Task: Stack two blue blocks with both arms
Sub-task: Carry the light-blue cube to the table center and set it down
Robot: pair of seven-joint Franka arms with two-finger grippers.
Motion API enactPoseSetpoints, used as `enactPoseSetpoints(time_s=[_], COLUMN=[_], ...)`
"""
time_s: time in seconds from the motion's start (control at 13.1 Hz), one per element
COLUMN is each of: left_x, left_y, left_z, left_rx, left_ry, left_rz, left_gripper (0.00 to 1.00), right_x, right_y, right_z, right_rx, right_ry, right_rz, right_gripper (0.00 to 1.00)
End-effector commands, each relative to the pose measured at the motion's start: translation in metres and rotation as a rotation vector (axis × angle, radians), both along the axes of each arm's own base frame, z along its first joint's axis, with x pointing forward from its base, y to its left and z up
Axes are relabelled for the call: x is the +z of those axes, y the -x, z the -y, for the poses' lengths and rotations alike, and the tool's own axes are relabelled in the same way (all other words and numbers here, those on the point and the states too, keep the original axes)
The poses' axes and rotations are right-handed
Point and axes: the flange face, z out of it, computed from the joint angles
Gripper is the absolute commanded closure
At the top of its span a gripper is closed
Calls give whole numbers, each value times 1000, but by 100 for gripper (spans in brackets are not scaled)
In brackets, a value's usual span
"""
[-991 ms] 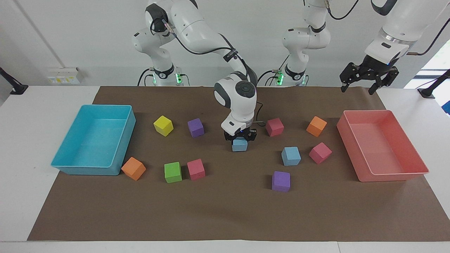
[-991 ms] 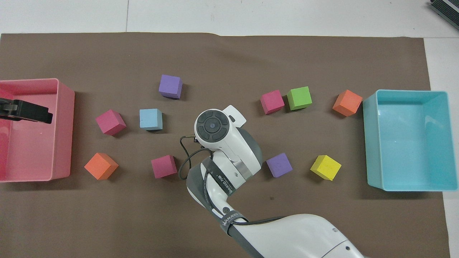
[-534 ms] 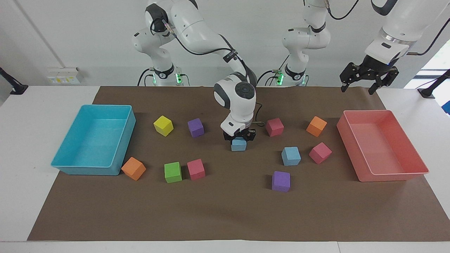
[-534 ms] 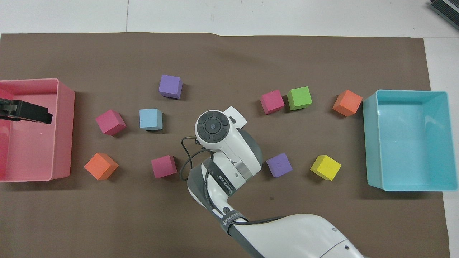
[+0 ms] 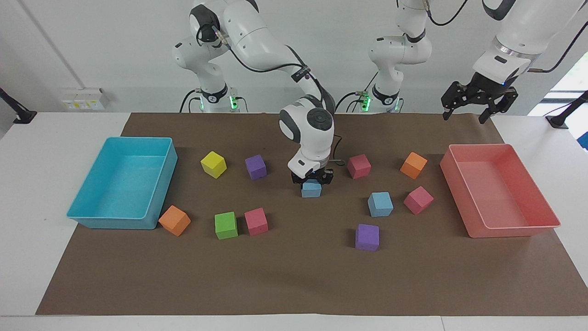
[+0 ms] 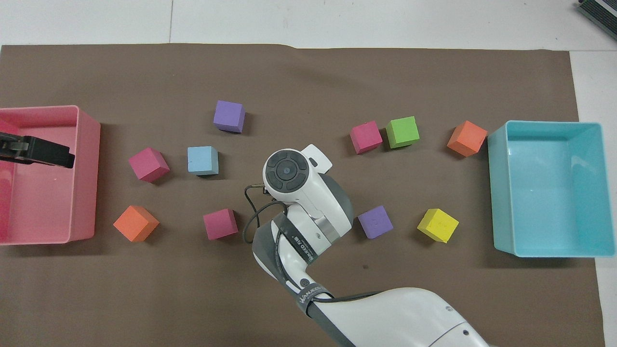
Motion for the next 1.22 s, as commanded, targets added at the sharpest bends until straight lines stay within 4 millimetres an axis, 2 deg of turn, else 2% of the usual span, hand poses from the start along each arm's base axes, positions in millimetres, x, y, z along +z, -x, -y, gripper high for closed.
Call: enactPoseSetpoints(time_s=[0.0,0.08,0.15,0.3,0.46,0.69,0.76,0.84,1.07,1.14], left_x=[4,5,5,-1,-3,-2,-3,-5,-18,-28], left_y=[0,-1,-2,-6,-7,-6,-7,-8,-26,-33], left_z=[-2,-3,-4,-3,-4,-1,-1,-1,3,5], left_rx=[15,18,20,18,20,14,15,14,33,53], left_ry=[-5,-4,-1,-6,-5,-8,-3,-5,0,2], left_rz=[0,6,9,-1,-5,-4,-5,-8,40,43], left_gripper=[0,0,0,0,0,0,0,0,0,0], right_x=[6,12,26,62,91,132,141,144,128,125], right_y=[5,4,5,1,-4,-23,-32,-34,-47,-51], right_z=[0,0,0,10,21,59,84,97,135,148], right_rx=[-24,-23,-22,-31,-47,-66,-48,6,65,81], right_ry=[-10,-16,-28,-48,-70,-106,-99,-109,-289,-328], right_rz=[-1,8,22,61,87,125,115,78,-11,-19], right_gripper=[0,0,0,0,0,0,0,0,0,0])
